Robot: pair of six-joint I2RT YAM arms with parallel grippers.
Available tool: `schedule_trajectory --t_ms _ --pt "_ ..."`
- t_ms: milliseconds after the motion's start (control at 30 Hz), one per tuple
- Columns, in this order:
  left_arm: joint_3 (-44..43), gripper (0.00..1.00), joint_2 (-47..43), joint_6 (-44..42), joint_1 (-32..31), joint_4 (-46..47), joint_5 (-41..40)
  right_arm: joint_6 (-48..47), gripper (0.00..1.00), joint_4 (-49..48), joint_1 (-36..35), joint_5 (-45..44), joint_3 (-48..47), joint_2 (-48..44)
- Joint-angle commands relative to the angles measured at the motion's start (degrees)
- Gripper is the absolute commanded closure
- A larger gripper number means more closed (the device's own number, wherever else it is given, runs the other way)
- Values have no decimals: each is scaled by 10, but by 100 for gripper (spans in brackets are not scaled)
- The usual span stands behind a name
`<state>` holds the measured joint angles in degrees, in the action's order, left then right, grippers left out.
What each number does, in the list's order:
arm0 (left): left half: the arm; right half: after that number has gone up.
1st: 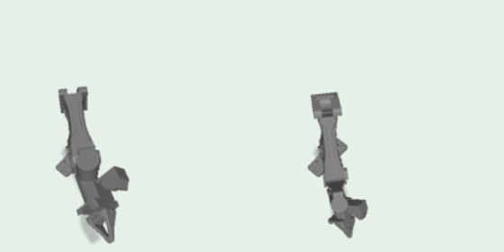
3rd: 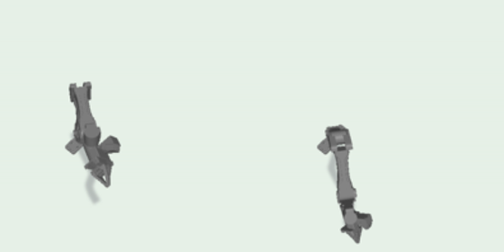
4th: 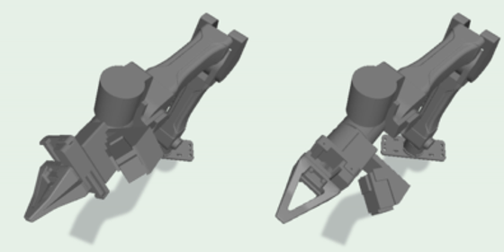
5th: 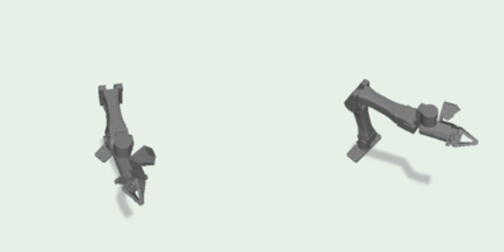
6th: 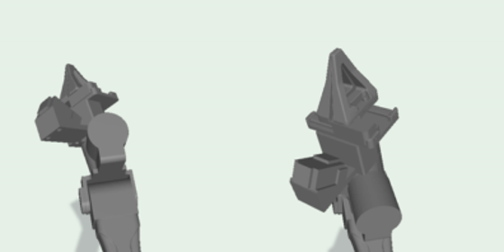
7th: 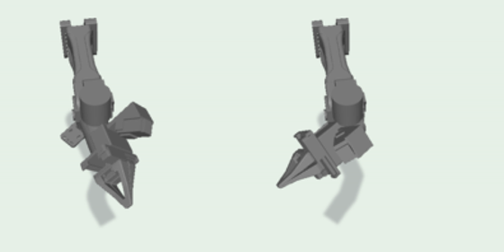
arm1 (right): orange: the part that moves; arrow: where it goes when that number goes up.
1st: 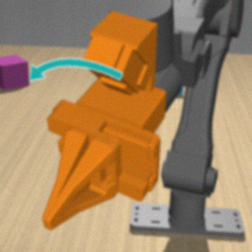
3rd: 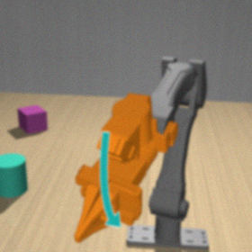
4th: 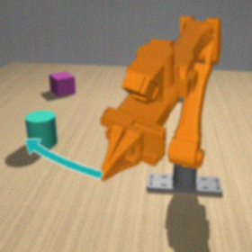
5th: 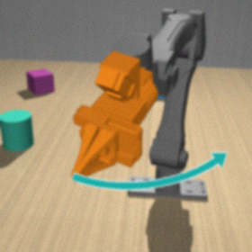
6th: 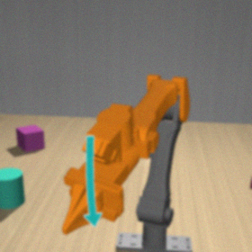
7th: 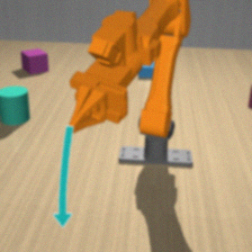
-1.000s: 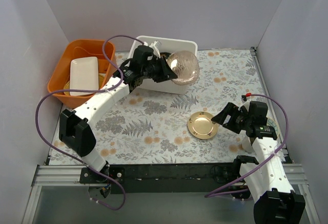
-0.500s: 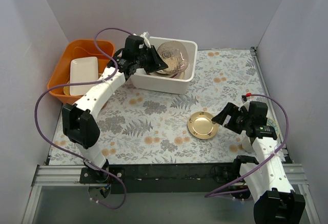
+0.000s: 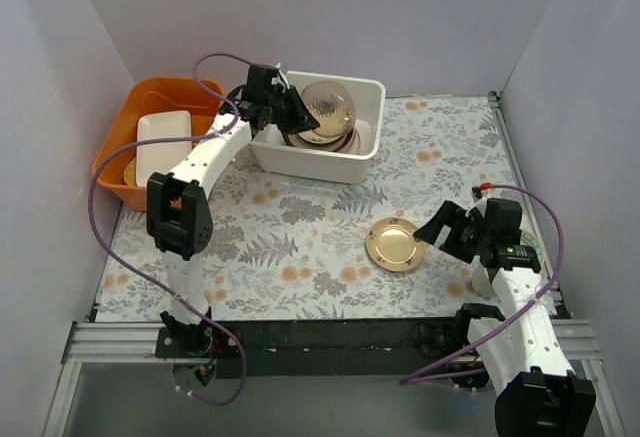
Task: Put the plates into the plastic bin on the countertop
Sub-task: Place the plate in the plastic bin.
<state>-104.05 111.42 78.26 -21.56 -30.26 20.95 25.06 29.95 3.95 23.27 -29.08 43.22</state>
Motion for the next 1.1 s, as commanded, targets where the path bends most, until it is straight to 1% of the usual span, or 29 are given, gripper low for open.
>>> schedule_trajectory --t_ms 0,133,167,267,500,633,800,833,900,967,1000,1067 --pt "-42 100 30 -2 14 -5 23 -12 4 -4 -2 -6 -5 -1" --pt "-70 100 66 1 23 -8 36 -13 4 -4 -2 -8 -5 0" --pt "-76 96 74 3 25 -9 40 -14 4 -4 -2 -9 -3 0" --pt "-96 93 99 9 31 -8 52 -14 4 -5 -2 -9 -1 1" --pt "-133 93 149 21 44 -10 67 -10 4 -15 -2 -5 8 5" --pt "-135 93 166 32 47 -1 70 -11 4 -18 -2 -2 12 10" --pt "-149 90 192 33 50 -2 88 -10 4 -23 -2 2 16 12" --pt "-150 88 193 31 50 -6 88 -10 4 -24 -2 1 17 12" --pt "-152 81 198 29 50 -9 88 -10 4 -26 -2 7 19 13" --pt "-151 78 197 27 50 -12 89 -9 4 -29 -2 8 21 14" --pt "-152 70 197 25 50 -12 88 -8 4 -30 -2 9 23 14" --pt "-153 62 195 23 51 -14 83 -6 4 -33 -2 11 25 14"
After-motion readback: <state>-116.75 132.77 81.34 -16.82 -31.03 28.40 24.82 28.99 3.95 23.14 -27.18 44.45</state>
